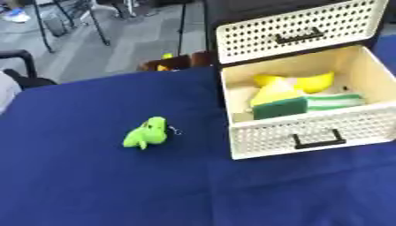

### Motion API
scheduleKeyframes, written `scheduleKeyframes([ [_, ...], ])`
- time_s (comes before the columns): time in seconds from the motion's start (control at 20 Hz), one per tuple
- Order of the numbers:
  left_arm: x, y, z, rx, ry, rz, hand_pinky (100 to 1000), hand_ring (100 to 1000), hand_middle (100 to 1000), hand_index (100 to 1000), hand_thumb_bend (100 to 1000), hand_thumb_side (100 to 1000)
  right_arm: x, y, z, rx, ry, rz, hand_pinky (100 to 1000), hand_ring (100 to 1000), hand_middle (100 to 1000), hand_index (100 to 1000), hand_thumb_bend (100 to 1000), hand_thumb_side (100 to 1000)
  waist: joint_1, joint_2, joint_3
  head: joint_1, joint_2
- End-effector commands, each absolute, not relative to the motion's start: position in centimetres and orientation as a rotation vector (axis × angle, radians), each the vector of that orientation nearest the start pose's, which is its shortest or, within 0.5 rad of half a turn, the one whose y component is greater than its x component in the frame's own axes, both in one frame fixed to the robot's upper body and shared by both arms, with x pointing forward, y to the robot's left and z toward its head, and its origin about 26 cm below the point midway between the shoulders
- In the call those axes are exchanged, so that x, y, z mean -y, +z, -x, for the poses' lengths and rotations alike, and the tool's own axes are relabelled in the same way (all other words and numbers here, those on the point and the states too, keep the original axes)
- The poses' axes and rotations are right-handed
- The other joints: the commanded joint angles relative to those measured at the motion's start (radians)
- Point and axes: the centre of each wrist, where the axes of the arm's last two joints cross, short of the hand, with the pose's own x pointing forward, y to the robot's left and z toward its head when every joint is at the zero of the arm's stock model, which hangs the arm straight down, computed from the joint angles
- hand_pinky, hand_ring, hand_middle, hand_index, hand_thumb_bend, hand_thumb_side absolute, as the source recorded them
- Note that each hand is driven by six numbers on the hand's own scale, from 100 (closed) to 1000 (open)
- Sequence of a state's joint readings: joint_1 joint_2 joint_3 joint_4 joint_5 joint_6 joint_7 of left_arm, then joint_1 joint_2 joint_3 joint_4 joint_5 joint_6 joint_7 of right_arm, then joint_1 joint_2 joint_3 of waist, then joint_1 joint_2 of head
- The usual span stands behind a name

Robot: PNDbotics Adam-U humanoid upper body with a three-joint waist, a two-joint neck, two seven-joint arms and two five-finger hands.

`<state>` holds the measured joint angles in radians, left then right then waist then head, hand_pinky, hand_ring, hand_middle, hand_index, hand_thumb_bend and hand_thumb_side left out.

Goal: Pick up objects from table and place into drawer.

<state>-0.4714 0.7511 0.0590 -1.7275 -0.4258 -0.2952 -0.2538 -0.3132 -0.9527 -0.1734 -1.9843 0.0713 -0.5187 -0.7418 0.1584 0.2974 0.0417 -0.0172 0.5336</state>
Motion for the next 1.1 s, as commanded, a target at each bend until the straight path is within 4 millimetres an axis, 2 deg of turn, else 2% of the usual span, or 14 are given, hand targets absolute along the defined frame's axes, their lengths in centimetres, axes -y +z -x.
scheduleKeyframes([
  [0.05,-36.0,28.3,-34.3,1.945,-1.458,-0.964,707,869,877,967,361,868,35.5,31.5,-27.5,-2.892,-0.064,-0.694,438,578,504,758,100,1000,-0.012,-0.021,-0.004,0.004,0.019],
  [0.3,-35.3,29.4,-35.8,1.863,-1.575,-0.931,723,878,889,977,372,831,35.3,31.0,-27.6,-2.904,-0.052,-0.705,439,578,503,757,100,1000,-0.019,-0.024,-0.016,0.027,0.036],
  [0.55,-34.5,30.0,-37.3,1.822,-1.606,-0.908,734,887,895,975,376,827,35.2,30.6,-27.7,-2.917,-0.041,-0.713,438,574,501,756,100,1000,-0.025,-0.025,-0.025,0.062,0.045],
  [0.95,-32.5,30.5,-40.2,1.749,-1.674,-0.806,760,913,909,980,490,856,35.2,29.9,-27.8,-2.944,-0.011,-0.750,436,568,498,754,100,1000,-0.029,-0.023,-0.033,0.060,0.039],
  [1.1,-31.8,30.7,-41.4,1.704,-1.707,-0.754,766,916,909,981,504,850,35.1,29.9,-27.8,-2.948,-0.001,-0.747,436,568,497,752,100,1000,-0.029,-0.023,-0.036,0.052,0.036],
])
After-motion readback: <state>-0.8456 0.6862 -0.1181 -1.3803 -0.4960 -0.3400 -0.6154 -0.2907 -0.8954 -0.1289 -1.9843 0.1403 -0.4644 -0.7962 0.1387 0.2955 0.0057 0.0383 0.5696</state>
